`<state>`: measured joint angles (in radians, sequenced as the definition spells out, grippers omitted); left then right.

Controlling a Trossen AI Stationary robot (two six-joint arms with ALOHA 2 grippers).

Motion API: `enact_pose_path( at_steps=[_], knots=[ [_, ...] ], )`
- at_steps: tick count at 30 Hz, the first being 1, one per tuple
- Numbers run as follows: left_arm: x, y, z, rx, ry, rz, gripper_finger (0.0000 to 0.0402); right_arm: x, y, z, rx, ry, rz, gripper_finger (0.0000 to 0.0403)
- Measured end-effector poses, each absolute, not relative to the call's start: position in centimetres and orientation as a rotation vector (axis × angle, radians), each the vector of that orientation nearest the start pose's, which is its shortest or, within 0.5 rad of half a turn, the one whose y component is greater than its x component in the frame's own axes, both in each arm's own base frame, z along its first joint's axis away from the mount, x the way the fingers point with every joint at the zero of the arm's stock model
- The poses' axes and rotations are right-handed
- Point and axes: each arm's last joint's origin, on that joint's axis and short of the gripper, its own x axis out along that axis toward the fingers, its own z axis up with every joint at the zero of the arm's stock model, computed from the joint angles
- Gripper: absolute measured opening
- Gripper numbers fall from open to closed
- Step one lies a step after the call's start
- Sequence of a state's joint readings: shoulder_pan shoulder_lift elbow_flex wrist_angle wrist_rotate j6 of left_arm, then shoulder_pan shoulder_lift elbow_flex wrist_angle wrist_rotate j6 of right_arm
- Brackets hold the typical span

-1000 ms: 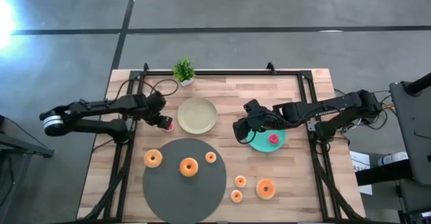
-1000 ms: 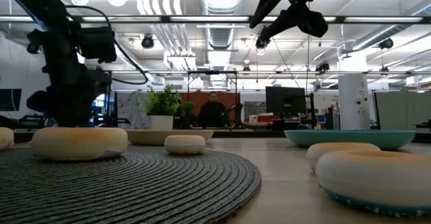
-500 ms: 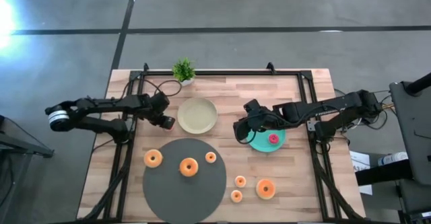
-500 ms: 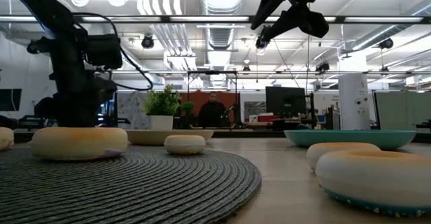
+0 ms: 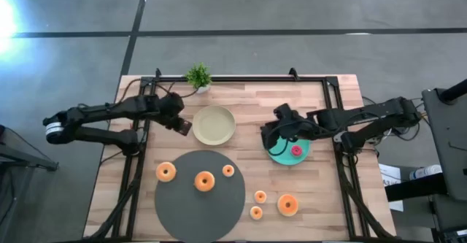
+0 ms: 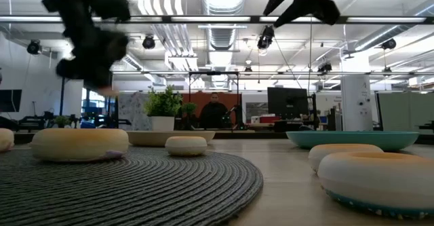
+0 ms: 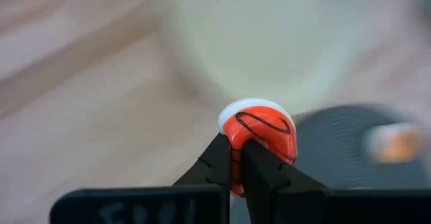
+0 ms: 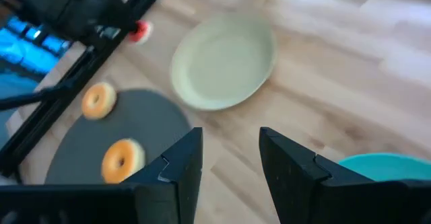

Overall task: Pick & Place donuts
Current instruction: Put the small orange donut on the blue plate

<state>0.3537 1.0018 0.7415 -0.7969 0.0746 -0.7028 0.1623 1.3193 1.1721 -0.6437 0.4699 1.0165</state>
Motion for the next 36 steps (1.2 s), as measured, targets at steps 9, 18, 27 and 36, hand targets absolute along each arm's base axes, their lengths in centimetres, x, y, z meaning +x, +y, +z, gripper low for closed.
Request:
enact_pose_path(
  at_steps=[9, 18, 27, 36],
  knots=[
    [29.1, 4.9, 23.8, -0.782, 0.754, 0.388, 0.0001, 23.9, 2.3, 34.5, 0.597, 0.332, -0.761, 0.0139],
    [40.6, 4.5, 22.7, -0.575, 0.716, 0.294, 0.0000, 20.5, 2.1, 37.2, 0.527, 0.164, -0.821, 0.0139],
    [49.1, 1.3, 22.3, -0.445, 0.703, 0.168, 0.0000, 16.5, 1.1, 39.5, 0.526, 0.032, -0.864, 0.0139],
    [54.1, 0.9, 19.3, -0.428, 0.730, 0.174, 0.0000, 15.4, 0.9, 39.6, 0.507, 0.052, -0.867, 0.0139]
  ],
)
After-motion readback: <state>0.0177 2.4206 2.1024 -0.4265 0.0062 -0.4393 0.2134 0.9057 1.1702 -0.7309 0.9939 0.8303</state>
